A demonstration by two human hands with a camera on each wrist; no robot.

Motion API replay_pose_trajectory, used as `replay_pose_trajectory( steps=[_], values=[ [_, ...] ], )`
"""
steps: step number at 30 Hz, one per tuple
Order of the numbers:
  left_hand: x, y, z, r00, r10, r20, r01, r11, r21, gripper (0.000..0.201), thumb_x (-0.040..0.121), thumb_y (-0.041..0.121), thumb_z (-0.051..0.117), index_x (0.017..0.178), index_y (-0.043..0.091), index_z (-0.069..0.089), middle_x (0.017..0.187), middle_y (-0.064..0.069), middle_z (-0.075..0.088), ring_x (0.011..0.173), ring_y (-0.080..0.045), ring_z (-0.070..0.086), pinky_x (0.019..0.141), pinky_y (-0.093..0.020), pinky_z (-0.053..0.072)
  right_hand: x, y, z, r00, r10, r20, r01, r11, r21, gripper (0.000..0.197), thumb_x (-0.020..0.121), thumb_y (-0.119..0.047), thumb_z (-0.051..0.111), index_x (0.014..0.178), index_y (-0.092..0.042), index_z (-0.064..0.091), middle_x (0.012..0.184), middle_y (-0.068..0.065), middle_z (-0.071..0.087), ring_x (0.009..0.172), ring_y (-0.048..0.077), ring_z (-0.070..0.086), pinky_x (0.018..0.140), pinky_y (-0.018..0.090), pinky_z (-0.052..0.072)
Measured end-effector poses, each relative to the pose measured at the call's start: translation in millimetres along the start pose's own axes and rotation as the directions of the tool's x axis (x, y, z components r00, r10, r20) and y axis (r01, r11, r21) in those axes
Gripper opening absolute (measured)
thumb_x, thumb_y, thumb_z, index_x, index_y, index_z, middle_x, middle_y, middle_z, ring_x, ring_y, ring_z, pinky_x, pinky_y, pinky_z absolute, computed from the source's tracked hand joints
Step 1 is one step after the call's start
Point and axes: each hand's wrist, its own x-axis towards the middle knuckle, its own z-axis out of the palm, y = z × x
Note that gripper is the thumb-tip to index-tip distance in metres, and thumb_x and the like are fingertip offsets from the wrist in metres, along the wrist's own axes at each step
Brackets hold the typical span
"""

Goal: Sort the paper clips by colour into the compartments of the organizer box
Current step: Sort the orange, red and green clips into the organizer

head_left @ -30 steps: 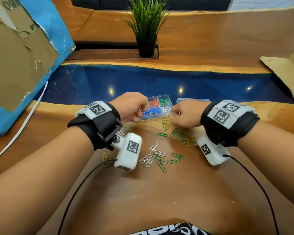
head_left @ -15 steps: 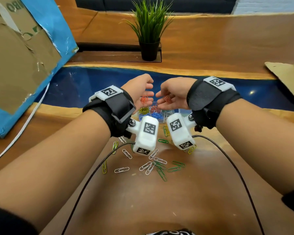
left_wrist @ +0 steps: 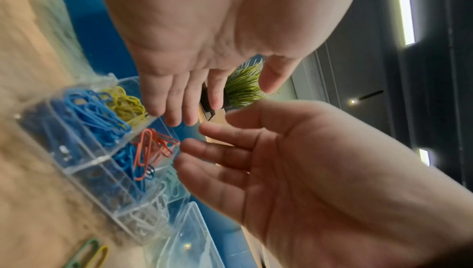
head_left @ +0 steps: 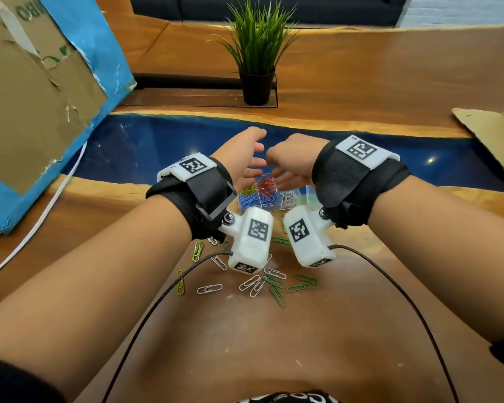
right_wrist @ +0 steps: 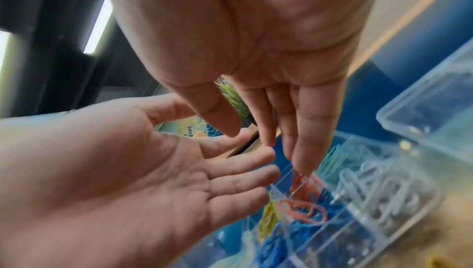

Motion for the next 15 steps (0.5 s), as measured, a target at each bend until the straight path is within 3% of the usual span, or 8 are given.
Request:
replay_pose_trajectory(
  steps=[3, 5, 7, 10, 13, 15],
  values=[
    [-3, -1, -3, 0.998, 0.049, -0.045, -0.047, 0.998, 0.049, 0.039, 0.096, 0.033, 0.042, 0.127, 0.012, 0.052, 0.121, -0.012, 0.060, 0.113, -0.030, 0.057, 0.100, -0.037, 0.045, 1, 5, -2, 0.991, -0.109, -0.074, 0.078, 0.939, -0.334, 0.032, 0.091, -0.016, 0.051, 0.118, -0.002, 0.061, 0.096, 0.009, 0.062, 0.069, 0.019, 0.057, 0.061, 0.026, 0.050],
    [-4, -2, -6, 0.992, 0.100, -0.076, -0.090, 0.988, 0.124, 0.035, 0.097, 0.026, 0.042, 0.126, 0.010, 0.053, 0.112, -0.009, 0.060, 0.104, -0.026, 0.058, 0.093, -0.034, 0.046, -1, 8, -1, 0.976, -0.199, -0.093, 0.103, 0.791, -0.603, 0.027, 0.089, -0.021, 0.055, 0.107, -0.007, 0.069, 0.093, 0.007, 0.070, 0.071, 0.020, 0.059, 0.069, 0.029, 0.051],
    [-3, -5, -9, 0.980, 0.184, -0.080, -0.152, 0.942, 0.298, 0.028, 0.095, 0.016, 0.043, 0.120, 0.011, 0.055, 0.106, -0.007, 0.057, 0.092, -0.021, 0.053, 0.086, -0.032, 0.045, -2, 9, 4, 0.969, -0.236, -0.075, 0.111, 0.686, -0.719, 0.024, 0.084, -0.026, 0.063, 0.100, -0.009, 0.071, 0.097, 0.006, 0.073, 0.075, 0.019, 0.059, 0.068, 0.029, 0.052],
    [-2, -12, -18, 0.953, 0.302, -0.008, -0.221, 0.716, 0.662, 0.032, 0.090, 0.010, 0.046, 0.119, 0.020, 0.054, 0.111, -0.006, 0.056, 0.083, -0.018, 0.054, 0.073, -0.030, 0.043, -2, 9, 15, 0.966, -0.253, -0.050, 0.113, 0.589, -0.800, 0.025, 0.078, -0.031, 0.071, 0.091, -0.010, 0.070, 0.087, 0.003, 0.070, 0.072, 0.018, 0.060, 0.051, 0.022, 0.042],
    [-1, -21, -25, 0.959, 0.271, 0.076, -0.197, 0.453, 0.870, 0.058, 0.081, 0.020, 0.063, 0.134, 0.025, 0.041, 0.137, -0.005, 0.043, 0.115, -0.024, 0.051, 0.089, -0.035, 0.045, 2, 9, 24, 0.963, -0.261, -0.061, 0.092, 0.535, -0.840, 0.021, 0.080, -0.029, 0.070, 0.075, -0.011, 0.058, 0.066, -0.001, 0.055, 0.056, 0.014, 0.051, 0.044, 0.022, 0.036],
    [0, -26, -26, 0.965, 0.238, 0.108, -0.196, 0.386, 0.901, 0.078, 0.073, 0.027, 0.074, 0.140, 0.025, 0.035, 0.143, -0.006, 0.039, 0.127, -0.026, 0.044, 0.099, -0.040, 0.043, 5, 10, 28, 0.965, -0.252, -0.074, 0.073, 0.528, -0.846, 0.021, 0.080, -0.026, 0.069, 0.072, -0.011, 0.057, 0.062, -0.001, 0.051, 0.053, 0.013, 0.047, 0.043, 0.022, 0.036]
  ],
)
